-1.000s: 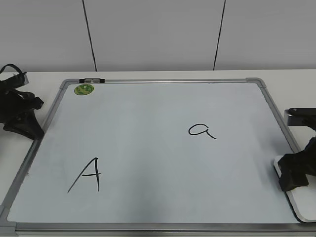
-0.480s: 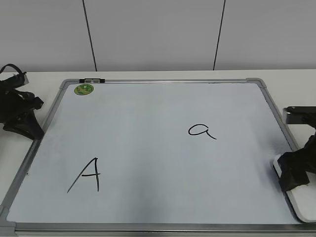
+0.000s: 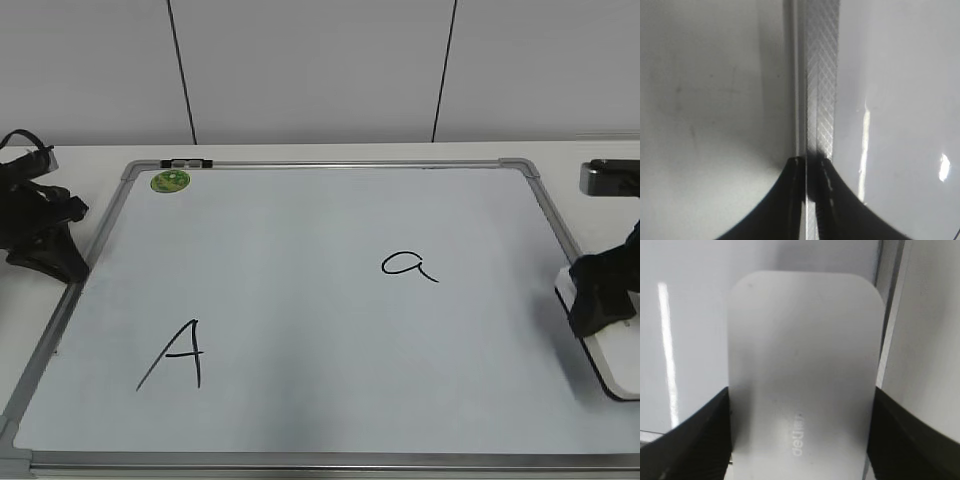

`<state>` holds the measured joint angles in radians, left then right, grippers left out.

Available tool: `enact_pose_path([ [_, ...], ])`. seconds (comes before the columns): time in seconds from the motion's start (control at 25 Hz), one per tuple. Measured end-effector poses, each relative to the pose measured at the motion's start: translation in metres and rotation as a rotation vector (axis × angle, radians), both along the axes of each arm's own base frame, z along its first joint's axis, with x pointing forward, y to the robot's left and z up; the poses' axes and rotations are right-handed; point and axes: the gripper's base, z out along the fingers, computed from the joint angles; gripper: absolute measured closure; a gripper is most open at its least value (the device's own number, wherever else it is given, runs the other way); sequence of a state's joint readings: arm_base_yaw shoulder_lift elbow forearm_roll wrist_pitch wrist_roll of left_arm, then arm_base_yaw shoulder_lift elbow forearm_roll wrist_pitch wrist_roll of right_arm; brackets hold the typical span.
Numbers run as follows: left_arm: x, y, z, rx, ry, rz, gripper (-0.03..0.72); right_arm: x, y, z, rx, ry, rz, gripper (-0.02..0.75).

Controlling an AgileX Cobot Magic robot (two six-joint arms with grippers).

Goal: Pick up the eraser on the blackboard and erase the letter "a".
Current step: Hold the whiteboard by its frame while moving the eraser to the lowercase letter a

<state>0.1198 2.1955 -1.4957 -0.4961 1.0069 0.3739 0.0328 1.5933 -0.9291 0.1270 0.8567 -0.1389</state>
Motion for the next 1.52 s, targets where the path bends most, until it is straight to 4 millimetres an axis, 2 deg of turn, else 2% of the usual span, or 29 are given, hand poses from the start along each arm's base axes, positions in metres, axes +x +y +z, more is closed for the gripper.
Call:
enact_pose_path([
  [0.2,0.000,0.000,0.000,0.000,0.000,0.000,0.657,0.017,0.005,0.025,0.005,-0.064,0.018,0.195],
  [0.4,0.000,0.000,0.000,-0.002,0.002,0.000,0.657,0.043,0.033,0.038,0.010,-0.092,0.105,0.195],
  [0.52,0.000,0.000,0.000,-0.004,0.001,0.001,0.657,0.061,0.051,0.032,0.006,-0.081,0.157,0.195],
  [0.68,0.000,0.000,0.000,-0.006,0.001,0.003,0.657,0.086,0.067,0.016,-0.003,-0.053,0.193,0.195],
  [1.04,0.000,-0.001,0.000,-0.006,0.002,0.002,0.657,0.141,0.078,-0.016,-0.022,0.037,0.216,0.195],
  [1.24,0.000,-0.001,0.000,-0.006,0.002,0.002,0.657,0.156,0.081,-0.030,-0.028,0.055,0.226,0.195],
  [1.52,0.000,-0.001,0.000,-0.008,0.002,0.003,0.657,0.161,0.084,-0.040,-0.041,0.062,0.239,0.195],
])
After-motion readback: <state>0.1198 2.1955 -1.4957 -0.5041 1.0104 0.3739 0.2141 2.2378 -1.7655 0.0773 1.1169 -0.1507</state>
